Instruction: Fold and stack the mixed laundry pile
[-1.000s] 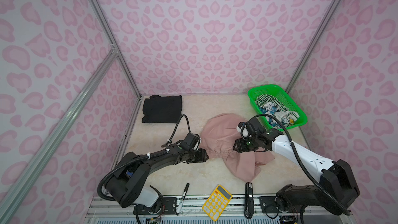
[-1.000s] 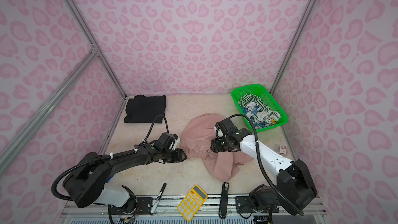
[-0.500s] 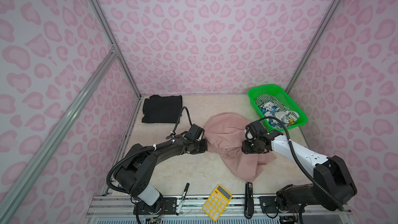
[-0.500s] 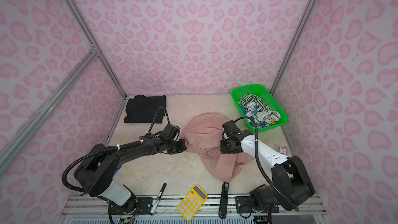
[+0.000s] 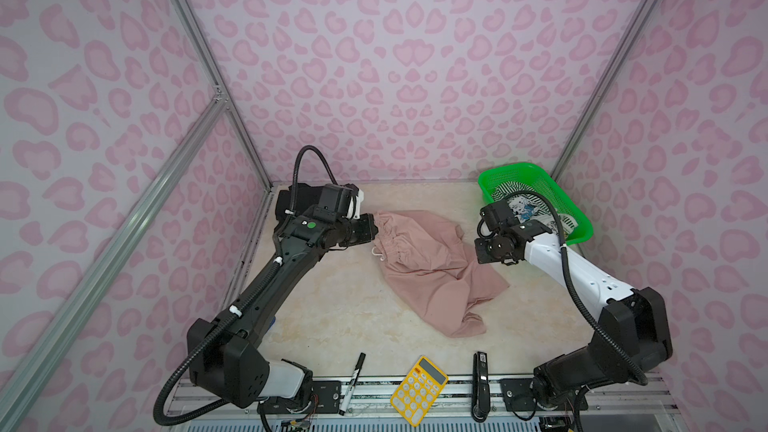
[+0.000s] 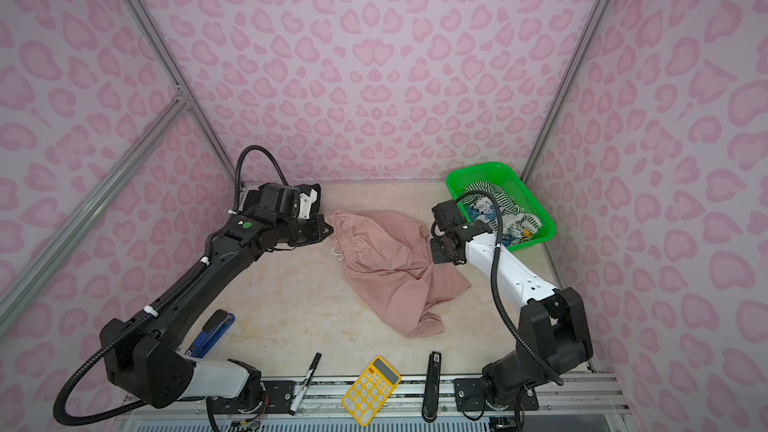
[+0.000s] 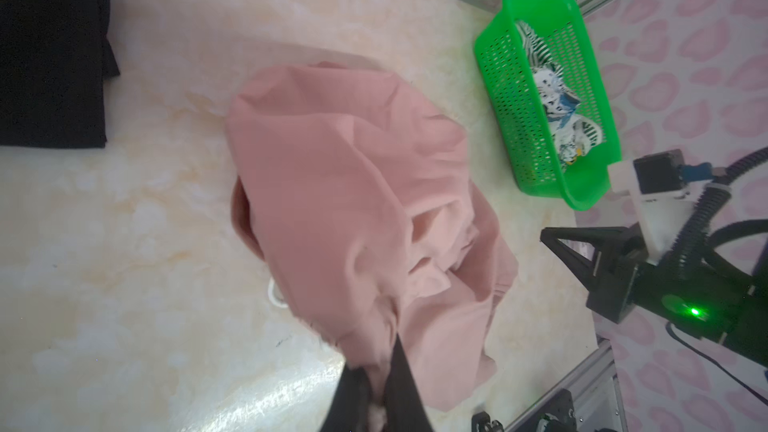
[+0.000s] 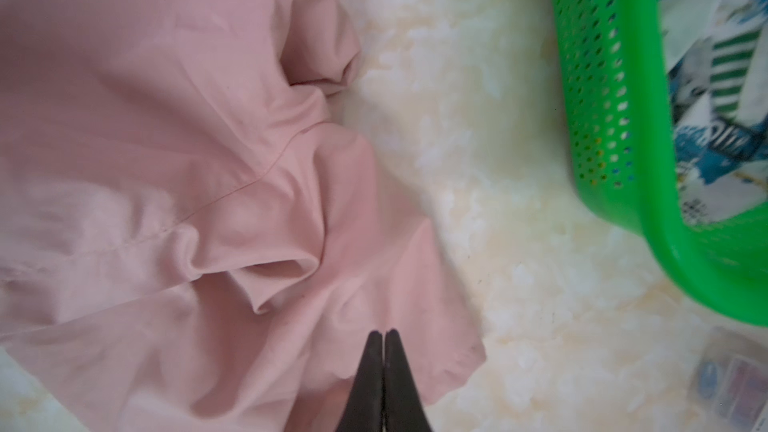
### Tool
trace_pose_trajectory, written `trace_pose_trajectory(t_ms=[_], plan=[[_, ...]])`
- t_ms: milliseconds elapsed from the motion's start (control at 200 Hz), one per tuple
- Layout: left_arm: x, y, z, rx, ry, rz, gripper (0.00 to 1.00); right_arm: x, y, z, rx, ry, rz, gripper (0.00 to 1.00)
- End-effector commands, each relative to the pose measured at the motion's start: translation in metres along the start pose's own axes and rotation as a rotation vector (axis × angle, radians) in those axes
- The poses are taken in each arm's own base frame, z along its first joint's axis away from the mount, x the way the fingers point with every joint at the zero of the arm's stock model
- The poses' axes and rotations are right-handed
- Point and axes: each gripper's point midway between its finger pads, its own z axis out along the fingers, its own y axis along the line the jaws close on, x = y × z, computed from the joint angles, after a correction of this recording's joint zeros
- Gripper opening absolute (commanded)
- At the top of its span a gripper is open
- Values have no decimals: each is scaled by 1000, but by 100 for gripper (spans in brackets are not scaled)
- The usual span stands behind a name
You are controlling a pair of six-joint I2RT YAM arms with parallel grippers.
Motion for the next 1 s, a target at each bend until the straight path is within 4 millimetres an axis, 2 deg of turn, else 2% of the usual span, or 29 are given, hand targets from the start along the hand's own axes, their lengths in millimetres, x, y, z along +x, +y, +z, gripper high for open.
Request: trace_pose_trajectory(t_ms=[0, 90, 210, 290, 375, 460, 680, 795, 915, 995], plan=[[-5, -17, -28, 68, -3, 31, 3, -5, -4, -10, 19, 15, -71, 4], [-10, -28, -40, 110, -24, 43, 3, -6, 16, -15, -85, 19, -74, 21], [-5, -37, -42, 170, -9, 42, 3, 11, 47, -11, -218, 37, -70, 41], [-3, -39, -40, 190, -9, 25, 3, 25, 65, -8, -277, 51, -81, 46], [-4, -41, -40, 204, -16, 11, 3, 30, 92, -16, -369, 35, -130, 49], [-8, -44, -41, 218, -28, 1, 3, 23, 120, -36, -465, -35, -175, 52], [-20, -62, -54, 297, -78, -22, 3, -17, 187, -88, -675, -284, -174, 64], [-29, -71, -66, 320, -114, -24, 3, -26, 217, -100, -685, -373, -186, 74], [-38, -83, -78, 357, -141, -21, 3, -34, 240, -107, -678, -429, -203, 78], [-42, -91, -87, 384, -156, -16, 3, -43, 248, -111, -649, -475, -199, 79]])
